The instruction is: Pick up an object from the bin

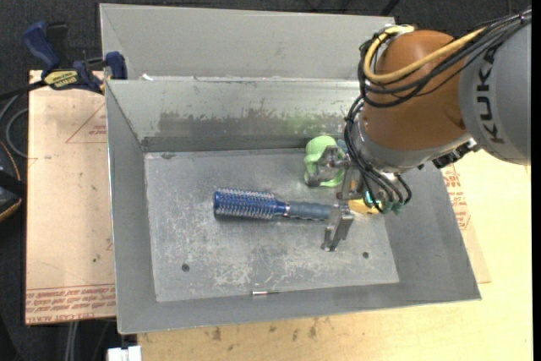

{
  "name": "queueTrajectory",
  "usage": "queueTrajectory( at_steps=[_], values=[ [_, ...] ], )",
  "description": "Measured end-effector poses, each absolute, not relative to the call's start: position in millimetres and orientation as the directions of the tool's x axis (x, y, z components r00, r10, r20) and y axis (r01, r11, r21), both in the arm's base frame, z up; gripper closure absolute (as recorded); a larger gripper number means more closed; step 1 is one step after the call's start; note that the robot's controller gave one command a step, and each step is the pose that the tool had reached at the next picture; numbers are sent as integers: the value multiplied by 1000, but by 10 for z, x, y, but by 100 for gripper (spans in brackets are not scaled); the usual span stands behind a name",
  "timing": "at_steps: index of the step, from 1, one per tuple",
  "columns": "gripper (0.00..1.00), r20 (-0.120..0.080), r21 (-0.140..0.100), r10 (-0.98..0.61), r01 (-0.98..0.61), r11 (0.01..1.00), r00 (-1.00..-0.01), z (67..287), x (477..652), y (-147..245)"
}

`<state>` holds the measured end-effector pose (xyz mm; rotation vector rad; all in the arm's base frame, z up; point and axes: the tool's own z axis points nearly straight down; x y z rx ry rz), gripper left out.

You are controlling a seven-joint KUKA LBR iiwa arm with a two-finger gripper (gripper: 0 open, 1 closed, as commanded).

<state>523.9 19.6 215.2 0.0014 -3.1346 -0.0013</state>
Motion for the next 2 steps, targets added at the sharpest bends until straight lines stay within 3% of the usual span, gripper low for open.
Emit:
queueTrajectory(
  at_steps=[1, 2],
  values=[
    [0, -6, 2, -199, -199, 980, -980, 775, 5780, 488],
    [100, -10, 1, -198, -198, 980, -980, 805, 5789, 479]
  ],
)
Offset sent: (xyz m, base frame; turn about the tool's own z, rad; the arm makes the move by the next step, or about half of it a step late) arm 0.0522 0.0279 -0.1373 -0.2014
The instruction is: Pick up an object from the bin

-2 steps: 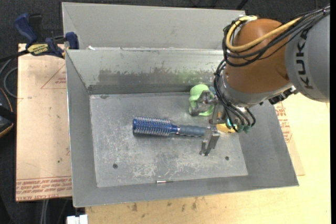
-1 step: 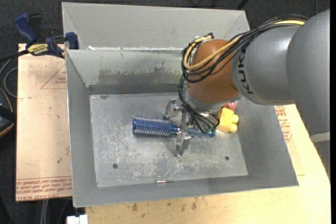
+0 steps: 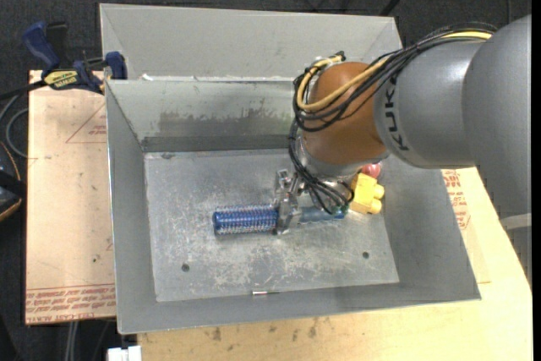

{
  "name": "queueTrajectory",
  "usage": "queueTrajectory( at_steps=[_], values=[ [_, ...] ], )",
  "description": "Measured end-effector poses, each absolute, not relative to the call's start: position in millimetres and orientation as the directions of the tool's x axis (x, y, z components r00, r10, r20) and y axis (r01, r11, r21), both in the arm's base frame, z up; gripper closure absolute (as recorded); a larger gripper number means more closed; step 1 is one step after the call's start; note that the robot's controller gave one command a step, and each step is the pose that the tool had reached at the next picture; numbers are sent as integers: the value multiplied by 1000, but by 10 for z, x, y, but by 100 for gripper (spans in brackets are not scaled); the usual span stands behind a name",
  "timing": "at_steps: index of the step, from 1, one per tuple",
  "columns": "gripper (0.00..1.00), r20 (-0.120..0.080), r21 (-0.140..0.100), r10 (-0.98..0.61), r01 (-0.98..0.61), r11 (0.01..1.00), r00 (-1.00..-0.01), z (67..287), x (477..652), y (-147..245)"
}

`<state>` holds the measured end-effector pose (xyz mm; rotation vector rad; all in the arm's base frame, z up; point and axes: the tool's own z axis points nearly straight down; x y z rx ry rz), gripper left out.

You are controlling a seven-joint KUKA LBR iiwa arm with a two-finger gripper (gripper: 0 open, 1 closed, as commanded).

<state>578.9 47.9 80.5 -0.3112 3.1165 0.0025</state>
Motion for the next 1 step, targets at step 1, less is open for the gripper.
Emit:
queueTrajectory(
  at_steps=[1],
  values=[
    [100, -9, 1, -111, -111, 994, -994, 2076, 5663, 608]
  ],
)
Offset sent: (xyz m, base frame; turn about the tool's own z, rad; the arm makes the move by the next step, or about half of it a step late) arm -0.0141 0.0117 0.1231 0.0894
